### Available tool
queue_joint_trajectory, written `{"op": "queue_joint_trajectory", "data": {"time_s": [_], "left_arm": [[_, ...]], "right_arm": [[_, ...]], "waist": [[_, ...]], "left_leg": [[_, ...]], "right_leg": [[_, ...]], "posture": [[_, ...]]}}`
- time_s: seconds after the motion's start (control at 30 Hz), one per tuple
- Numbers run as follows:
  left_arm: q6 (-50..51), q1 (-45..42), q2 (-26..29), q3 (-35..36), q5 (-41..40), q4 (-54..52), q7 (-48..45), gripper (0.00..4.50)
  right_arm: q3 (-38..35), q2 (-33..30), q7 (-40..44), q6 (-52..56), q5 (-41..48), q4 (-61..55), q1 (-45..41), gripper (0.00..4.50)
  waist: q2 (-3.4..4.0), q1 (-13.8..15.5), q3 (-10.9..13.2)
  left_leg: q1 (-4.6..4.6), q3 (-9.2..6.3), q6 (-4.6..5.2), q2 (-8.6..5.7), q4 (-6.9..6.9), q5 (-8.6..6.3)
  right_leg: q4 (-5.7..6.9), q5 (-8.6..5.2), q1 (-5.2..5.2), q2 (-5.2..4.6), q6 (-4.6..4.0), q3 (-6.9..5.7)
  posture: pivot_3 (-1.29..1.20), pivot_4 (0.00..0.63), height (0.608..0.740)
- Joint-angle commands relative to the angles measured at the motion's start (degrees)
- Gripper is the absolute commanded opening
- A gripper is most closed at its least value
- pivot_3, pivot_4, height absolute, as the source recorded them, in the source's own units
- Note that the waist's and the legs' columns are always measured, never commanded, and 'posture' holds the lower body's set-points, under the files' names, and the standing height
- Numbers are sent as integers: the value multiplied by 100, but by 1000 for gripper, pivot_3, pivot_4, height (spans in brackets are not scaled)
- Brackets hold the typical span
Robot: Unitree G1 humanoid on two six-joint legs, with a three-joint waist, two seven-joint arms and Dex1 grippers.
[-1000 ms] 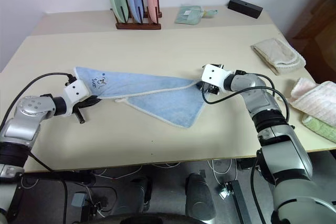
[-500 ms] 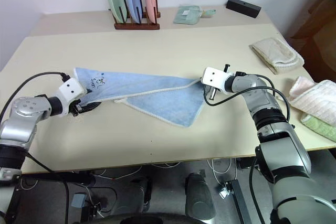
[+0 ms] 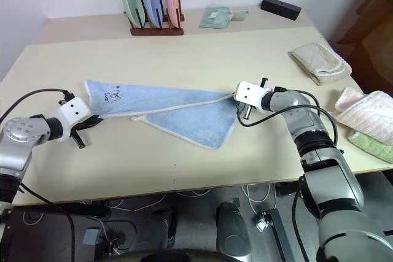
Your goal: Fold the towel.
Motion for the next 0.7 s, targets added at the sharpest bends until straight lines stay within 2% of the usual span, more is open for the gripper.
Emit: {"op": "queue_joint_trajectory", "data": {"time_s": [0.03,0.13,0.37,0.47,0.7], "left_arm": [[-166,-155,105,-58,297,414,173,56],[-346,-302,123,-88,392,645,241,56],[53,-734,39,518,-480,-7,-3,56],[-80,-1595,-142,415,-381,476,273,56],[-1226,-4327,-598,169,306,2928,1537,56]], "right_arm": [[-224,-45,-71,22,114,-303,-19,0],[-276,-90,-60,37,142,-406,13,0],[-657,-656,57,165,311,-1077,-36,0],[-669,-802,-144,35,95,-741,-619,0],[-518,-924,-1058,-520,-567,536,-2506,0]], "waist": [[0,-3,0],[0,-6,0],[-3,46,3],[-2,92,5],[-7,68,6]], "left_leg": [[0,0,0,0,0,0],[0,0,0,0,0,0],[-21,0,0,-1,6,0],[-21,0,-2,-2,15,1],[-35,0,-8,-6,8,5]], "right_leg": [[1,0,0,0,0,0],[3,0,-2,0,0,0],[5,0,-22,0,1,2],[10,1,-21,0,0,2],[5,1,-37,-1,2,1]], "posture": [[0,150,740],[0,150,740],[0,150,740],[0,150,740],[0,150,740]]}}
